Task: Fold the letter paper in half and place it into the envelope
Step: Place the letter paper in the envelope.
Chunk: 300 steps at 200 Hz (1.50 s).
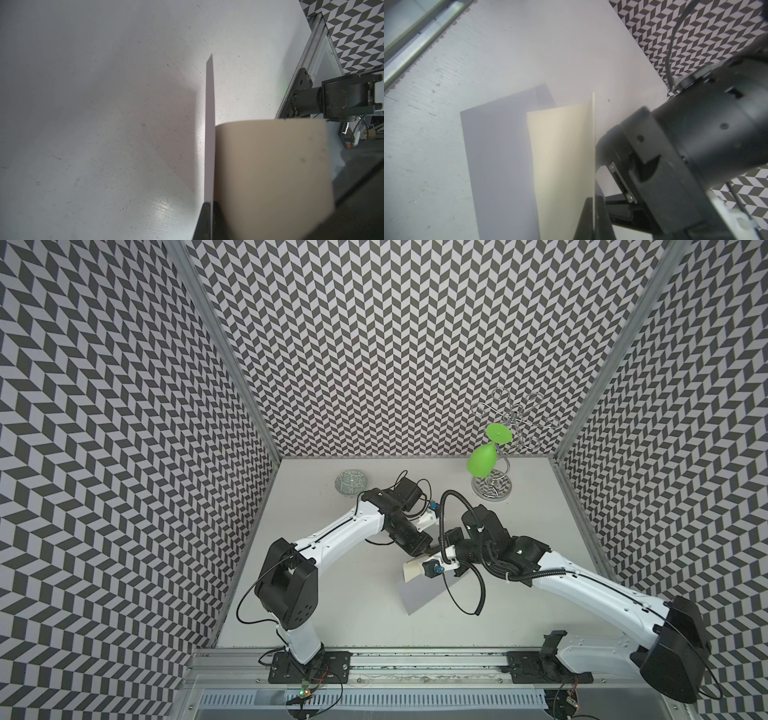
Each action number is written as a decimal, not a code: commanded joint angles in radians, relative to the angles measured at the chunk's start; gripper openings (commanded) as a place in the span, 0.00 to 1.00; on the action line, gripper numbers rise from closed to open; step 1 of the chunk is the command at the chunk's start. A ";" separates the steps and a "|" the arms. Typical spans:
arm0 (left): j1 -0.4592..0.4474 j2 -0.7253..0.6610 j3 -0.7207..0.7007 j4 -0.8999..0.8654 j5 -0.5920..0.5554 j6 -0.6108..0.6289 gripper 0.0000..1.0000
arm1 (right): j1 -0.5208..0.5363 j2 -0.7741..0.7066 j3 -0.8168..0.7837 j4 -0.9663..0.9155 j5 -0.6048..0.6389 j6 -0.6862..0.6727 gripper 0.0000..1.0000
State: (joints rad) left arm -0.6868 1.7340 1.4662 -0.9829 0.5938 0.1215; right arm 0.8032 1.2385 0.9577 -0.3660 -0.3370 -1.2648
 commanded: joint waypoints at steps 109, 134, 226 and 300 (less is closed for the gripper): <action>0.027 0.011 0.003 -0.014 0.205 0.039 0.00 | 0.011 -0.132 -0.174 0.163 0.033 0.046 0.00; 0.027 0.001 -0.018 -0.012 0.208 0.039 0.00 | 0.011 -0.136 -0.177 0.162 0.038 0.048 0.00; 0.021 0.010 -0.012 0.000 0.213 0.021 0.00 | 0.013 -0.122 -0.153 0.073 0.083 -0.071 0.00; 0.002 0.057 0.039 0.007 0.229 0.004 0.00 | 0.079 -0.125 -0.199 0.048 0.142 -0.056 0.00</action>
State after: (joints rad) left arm -0.6682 1.7809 1.4738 -0.9852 0.7856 0.1318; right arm 0.8646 1.1225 0.7818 -0.3180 -0.2184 -1.3178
